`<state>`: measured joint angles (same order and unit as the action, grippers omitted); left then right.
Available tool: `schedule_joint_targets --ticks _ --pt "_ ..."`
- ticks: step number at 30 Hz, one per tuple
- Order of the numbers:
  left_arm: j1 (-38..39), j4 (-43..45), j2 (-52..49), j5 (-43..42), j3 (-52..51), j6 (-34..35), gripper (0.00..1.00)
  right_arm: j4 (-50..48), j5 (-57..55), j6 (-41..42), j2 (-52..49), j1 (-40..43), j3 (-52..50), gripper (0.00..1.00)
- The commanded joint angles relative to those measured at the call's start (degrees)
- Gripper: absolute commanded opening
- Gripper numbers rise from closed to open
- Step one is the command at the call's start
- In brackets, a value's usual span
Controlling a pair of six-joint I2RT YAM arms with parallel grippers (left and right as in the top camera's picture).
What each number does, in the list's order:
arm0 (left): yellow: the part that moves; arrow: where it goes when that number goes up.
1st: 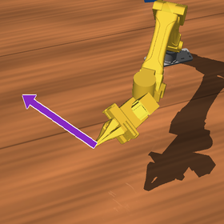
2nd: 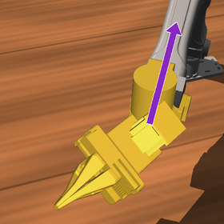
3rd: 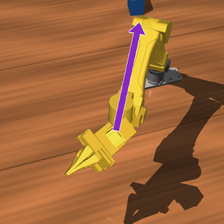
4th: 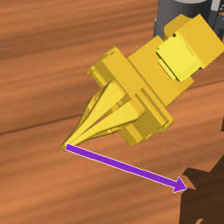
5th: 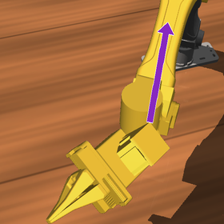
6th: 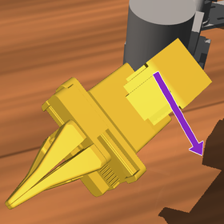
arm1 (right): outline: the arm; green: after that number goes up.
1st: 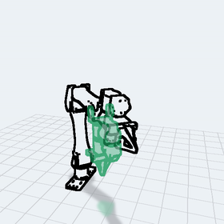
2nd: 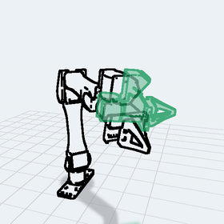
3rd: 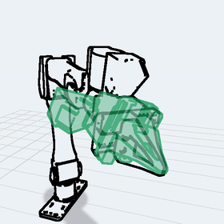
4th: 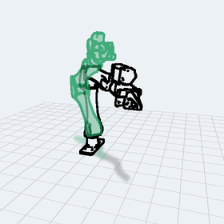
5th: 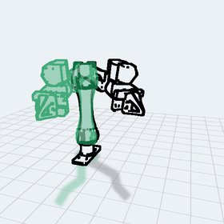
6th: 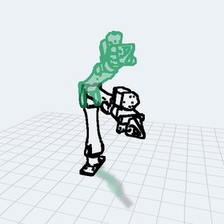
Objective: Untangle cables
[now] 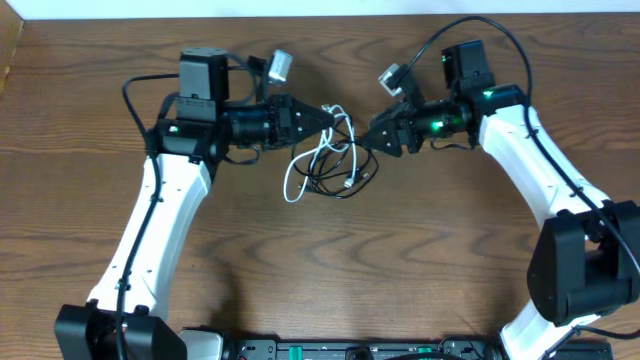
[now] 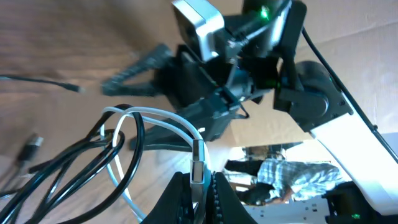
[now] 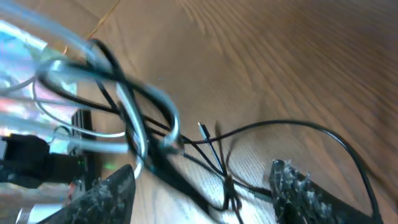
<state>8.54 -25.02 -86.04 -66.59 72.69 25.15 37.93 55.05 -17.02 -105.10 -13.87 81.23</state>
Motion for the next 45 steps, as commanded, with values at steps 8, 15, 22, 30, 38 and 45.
schedule_joint_targets --ticks 8,15,22,30,38,45 --pt "1.5 1.7 1.4 -2.0 0.9 3.8 0.08 -6.7 -4.9 6.5 -4.5 -3.3 0.0 0.41" --pt "1.5 4.7 1.4 -2.0 0.9 5.7 0.07 -8.2 -10.5 14.3 -6.5 -3.1 0.0 0.10" --pt "0.1 7.1 1.4 -2.0 0.9 5.7 0.07 -5.4 -28.9 31.7 -6.5 -1.0 0.0 0.01" --pt "-5.2 7.6 1.4 -0.6 0.9 5.4 0.08 5.9 -41.5 35.7 -6.5 2.4 0.0 0.01" --pt "-7.4 7.1 1.1 1.7 0.6 1.6 0.07 9.8 -31.9 26.1 -6.0 7.5 0.0 0.01" --pt "-3.4 2.6 -0.6 9.2 0.2 -3.0 0.08 9.3 -16.3 16.9 3.2 6.9 1.2 0.01"
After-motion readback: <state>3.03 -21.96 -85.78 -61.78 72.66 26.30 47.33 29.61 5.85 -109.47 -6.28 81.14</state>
